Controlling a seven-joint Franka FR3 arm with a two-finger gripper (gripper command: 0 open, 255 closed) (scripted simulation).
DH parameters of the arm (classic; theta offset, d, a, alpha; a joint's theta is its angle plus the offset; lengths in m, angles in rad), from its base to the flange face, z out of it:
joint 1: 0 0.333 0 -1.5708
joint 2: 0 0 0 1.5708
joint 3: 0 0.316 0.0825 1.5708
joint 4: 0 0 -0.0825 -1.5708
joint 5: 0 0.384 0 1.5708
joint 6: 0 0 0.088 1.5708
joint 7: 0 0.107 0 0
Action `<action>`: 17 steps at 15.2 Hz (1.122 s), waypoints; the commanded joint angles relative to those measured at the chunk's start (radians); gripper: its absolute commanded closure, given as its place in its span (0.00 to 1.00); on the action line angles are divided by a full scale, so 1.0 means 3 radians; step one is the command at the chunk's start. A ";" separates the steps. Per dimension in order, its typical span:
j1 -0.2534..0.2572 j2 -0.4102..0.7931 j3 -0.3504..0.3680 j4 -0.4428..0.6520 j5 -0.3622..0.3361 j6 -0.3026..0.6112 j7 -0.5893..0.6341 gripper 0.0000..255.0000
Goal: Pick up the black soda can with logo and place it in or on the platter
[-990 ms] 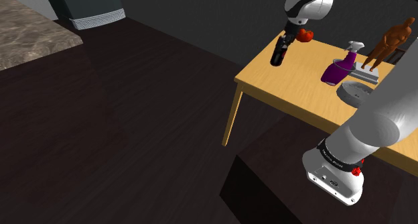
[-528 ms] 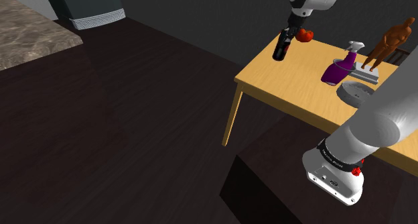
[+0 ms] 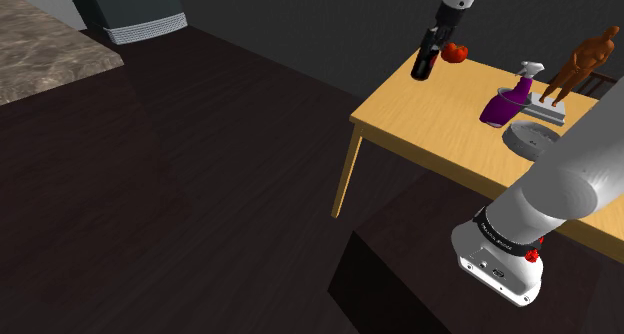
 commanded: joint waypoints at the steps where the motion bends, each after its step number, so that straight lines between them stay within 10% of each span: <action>1: 0.0004 -0.0028 0.0001 0.0046 -0.0017 -0.0069 0.0016 1.00; 17: -0.0559 -0.1286 -0.0450 -0.0946 -0.0720 -0.0178 -0.0613 1.00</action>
